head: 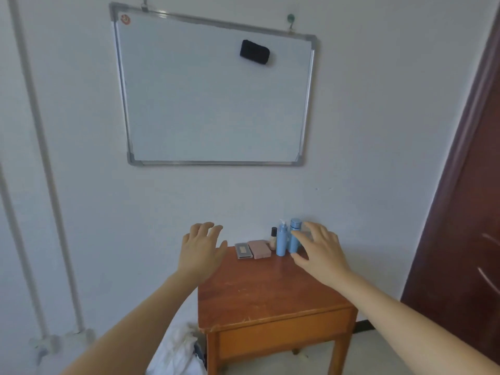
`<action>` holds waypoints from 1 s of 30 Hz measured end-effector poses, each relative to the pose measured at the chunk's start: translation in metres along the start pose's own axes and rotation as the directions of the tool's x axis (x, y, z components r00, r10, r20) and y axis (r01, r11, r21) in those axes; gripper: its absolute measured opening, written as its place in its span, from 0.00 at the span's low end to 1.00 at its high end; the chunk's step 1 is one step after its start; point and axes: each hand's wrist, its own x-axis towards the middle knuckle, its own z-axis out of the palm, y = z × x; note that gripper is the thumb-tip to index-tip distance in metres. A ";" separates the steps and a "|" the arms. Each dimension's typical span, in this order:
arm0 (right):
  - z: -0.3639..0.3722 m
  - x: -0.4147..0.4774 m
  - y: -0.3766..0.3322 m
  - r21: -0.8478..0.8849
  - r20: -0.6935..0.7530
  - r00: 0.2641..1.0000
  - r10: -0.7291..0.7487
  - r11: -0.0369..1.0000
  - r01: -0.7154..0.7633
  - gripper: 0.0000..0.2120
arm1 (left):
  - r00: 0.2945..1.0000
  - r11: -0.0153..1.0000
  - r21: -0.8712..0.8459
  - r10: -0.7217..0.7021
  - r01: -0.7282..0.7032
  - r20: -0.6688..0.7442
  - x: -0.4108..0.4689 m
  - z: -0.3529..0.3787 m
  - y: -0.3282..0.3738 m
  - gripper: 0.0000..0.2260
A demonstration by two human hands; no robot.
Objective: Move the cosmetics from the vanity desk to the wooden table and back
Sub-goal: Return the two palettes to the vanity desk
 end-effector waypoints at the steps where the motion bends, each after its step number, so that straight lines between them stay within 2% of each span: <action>1: 0.005 0.004 0.010 0.012 0.005 1.000 0.029 1.000 -0.029 0.22 | 0.999 0.999 0.007 0.032 -0.032 0.000 0.015 0.010 0.007 0.20; 4: 0.026 0.022 0.042 0.023 0.005 0.997 0.079 0.997 -0.080 0.24 | 0.997 0.997 0.004 0.078 -0.078 0.004 0.062 0.038 0.023 0.20; 8: 0.059 0.056 0.076 0.046 0.026 0.998 0.054 0.997 -0.055 0.21 | 0.997 0.997 -0.007 0.075 -0.075 0.010 0.120 0.079 0.038 0.20; 15: 0.143 0.089 0.105 0.150 0.202 0.976 0.075 0.983 -0.106 0.19 | 0.989 0.994 -0.087 -0.058 0.070 0.136 0.147 0.170 0.026 0.19; 22: 0.233 0.082 0.087 0.248 0.455 0.886 0.087 0.944 -0.220 0.24 | 0.923 0.936 -0.120 -0.296 0.332 0.246 0.154 0.247 -0.036 0.18; 30: 0.310 0.102 0.060 0.252 0.648 0.755 0.104 0.906 -0.341 0.24 | 0.861 0.882 -0.180 -0.349 0.435 0.369 0.175 0.319 -0.073 0.19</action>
